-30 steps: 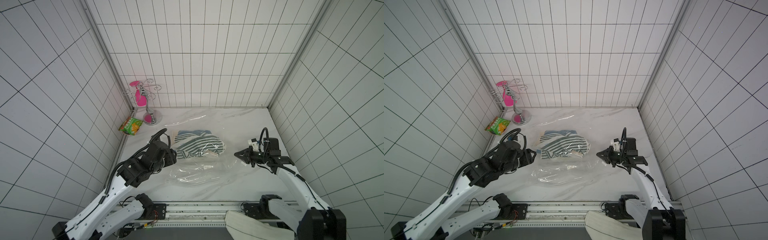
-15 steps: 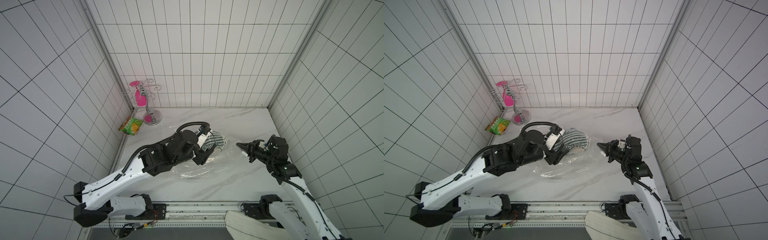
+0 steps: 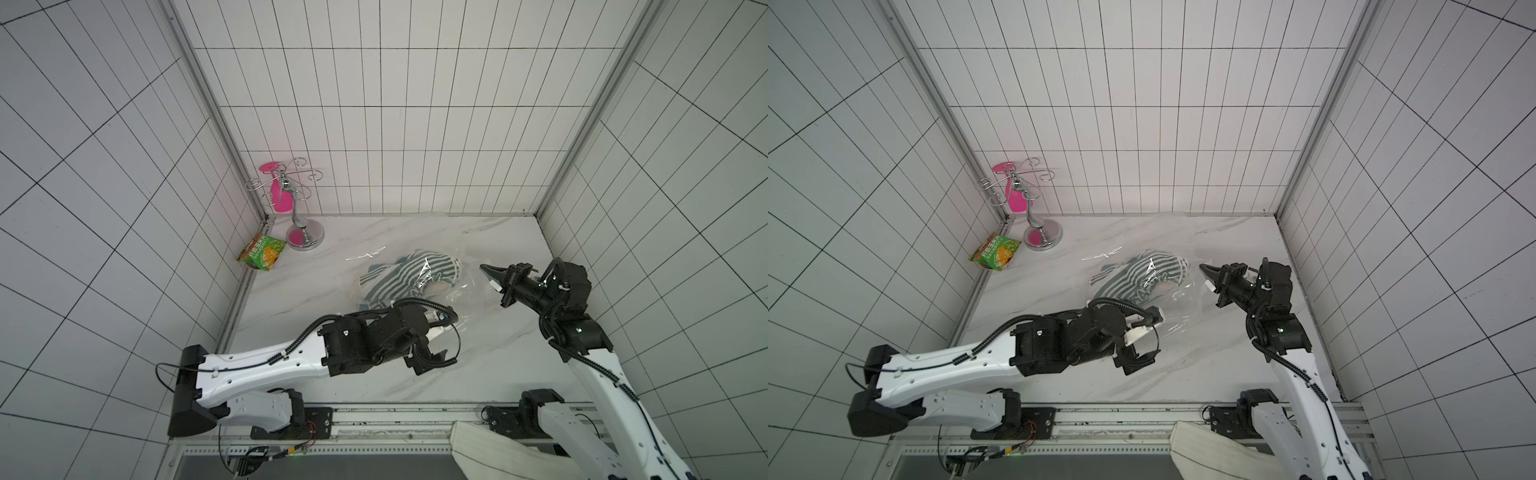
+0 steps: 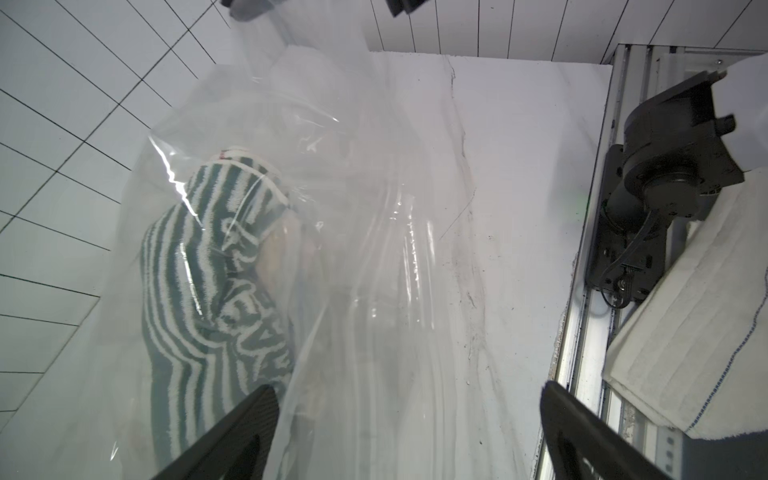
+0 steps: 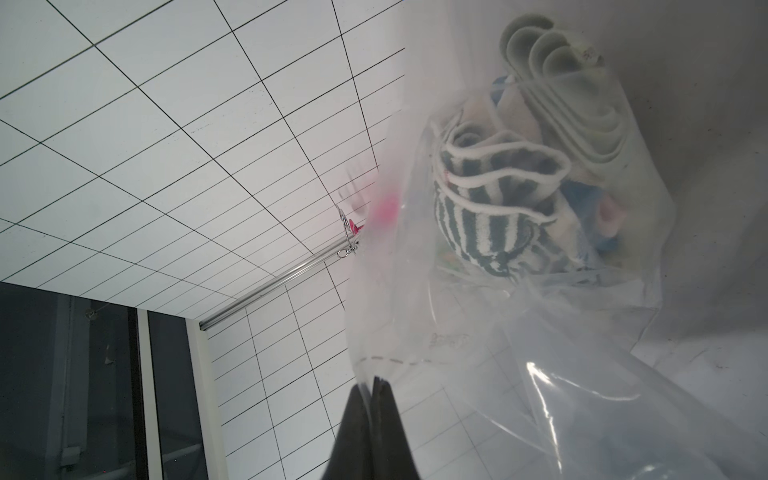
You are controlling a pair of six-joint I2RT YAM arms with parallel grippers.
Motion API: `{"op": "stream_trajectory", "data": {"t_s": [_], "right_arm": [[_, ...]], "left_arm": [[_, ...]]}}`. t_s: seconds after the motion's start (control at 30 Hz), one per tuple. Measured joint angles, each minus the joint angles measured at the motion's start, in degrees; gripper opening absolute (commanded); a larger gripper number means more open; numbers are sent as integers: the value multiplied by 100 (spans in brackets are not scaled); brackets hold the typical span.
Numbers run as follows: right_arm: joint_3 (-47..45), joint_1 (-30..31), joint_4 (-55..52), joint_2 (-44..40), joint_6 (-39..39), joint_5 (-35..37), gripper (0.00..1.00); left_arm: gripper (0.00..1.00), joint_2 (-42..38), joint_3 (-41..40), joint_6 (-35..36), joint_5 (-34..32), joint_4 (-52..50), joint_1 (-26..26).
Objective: Place the folded towel into the vacuum bag
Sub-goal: Adjust the vacuum bag at the center of the board.
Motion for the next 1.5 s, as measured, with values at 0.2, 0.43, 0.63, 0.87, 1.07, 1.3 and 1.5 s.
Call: {"op": "stream_trajectory", "data": {"t_s": [0.2, 0.43, 0.63, 0.87, 1.07, 1.3, 1.5], "right_arm": [[0, 0, 203, 48, 175, 31, 0], [0, 0, 356, 164, 240, 74, 0], [0, -2, 428, 186, 328, 79, 0], [0, -144, 568, 280, 282, -22, 3], [142, -693, 409, 739, -756, -638, 22], [155, -901, -264, 815, -2896, -1252, 37], [195, -946, -1694, 321, -5060, -933, 42]], "left_arm": [[98, 494, -533, -236, -778, 70, -568], [94, 890, -1091, -146, -2736, 2, -911], [43, 481, -1635, 636, -4256, 726, -916], [0, -393, -1958, 1615, -4579, 1322, -625], [0, -1320, -1958, 1858, -3897, 1036, 382], [0, -1974, -2063, 1947, -2621, 669, 1388], [0, -2269, -2188, 1897, -1803, 374, 2146]]}}
